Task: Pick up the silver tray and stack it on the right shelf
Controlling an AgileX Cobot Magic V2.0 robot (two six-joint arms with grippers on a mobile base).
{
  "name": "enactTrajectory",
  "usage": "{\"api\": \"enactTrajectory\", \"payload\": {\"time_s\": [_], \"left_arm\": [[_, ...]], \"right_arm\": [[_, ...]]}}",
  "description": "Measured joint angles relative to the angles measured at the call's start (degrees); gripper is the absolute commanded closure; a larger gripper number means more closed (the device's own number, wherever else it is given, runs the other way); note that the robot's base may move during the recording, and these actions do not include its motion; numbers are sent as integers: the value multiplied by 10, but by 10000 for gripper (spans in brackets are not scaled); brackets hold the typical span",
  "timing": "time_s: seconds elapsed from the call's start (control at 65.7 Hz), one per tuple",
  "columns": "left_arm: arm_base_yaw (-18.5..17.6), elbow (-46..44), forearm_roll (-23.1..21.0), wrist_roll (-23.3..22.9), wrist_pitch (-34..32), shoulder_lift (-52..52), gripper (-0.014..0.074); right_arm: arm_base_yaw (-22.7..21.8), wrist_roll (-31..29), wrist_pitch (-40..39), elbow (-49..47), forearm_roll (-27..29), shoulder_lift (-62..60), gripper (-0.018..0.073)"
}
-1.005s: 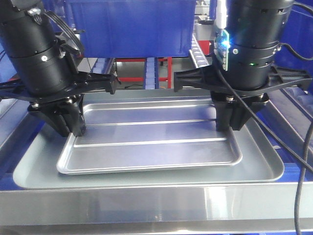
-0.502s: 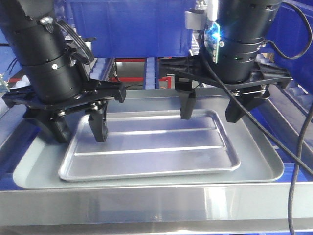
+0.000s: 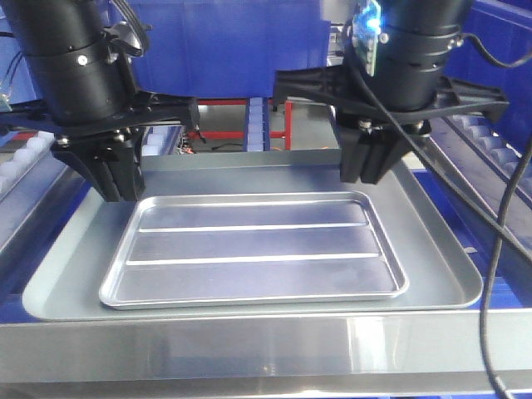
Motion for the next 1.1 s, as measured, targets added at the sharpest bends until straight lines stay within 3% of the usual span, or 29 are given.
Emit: {"api": "enactTrajectory", "payload": {"time_s": [0.137, 0.289, 0.472, 0.67, 0.822, 1.096], "left_arm": [[0, -4, -22, 0, -14, -14, 693], [-7, 11, -38, 0, -88, -61, 693], [-39, 69, -23, 0, -187, -135, 692], [-75, 200, 37, 0, -350, -241, 692], [-77, 319, 68, 0, -455, -339, 692], [-78, 486, 83, 0, -483, -556, 696]], "right_arm": [[2, -3, -39, -1, 0, -29, 500], [18, -34, -89, 2, -20, -73, 500], [43, -46, -208, 74, -92, -138, 500], [46, -47, -386, 231, -172, -249, 500], [46, -48, -454, 348, -224, -359, 500], [46, -49, -463, 472, -238, -558, 500]]}}
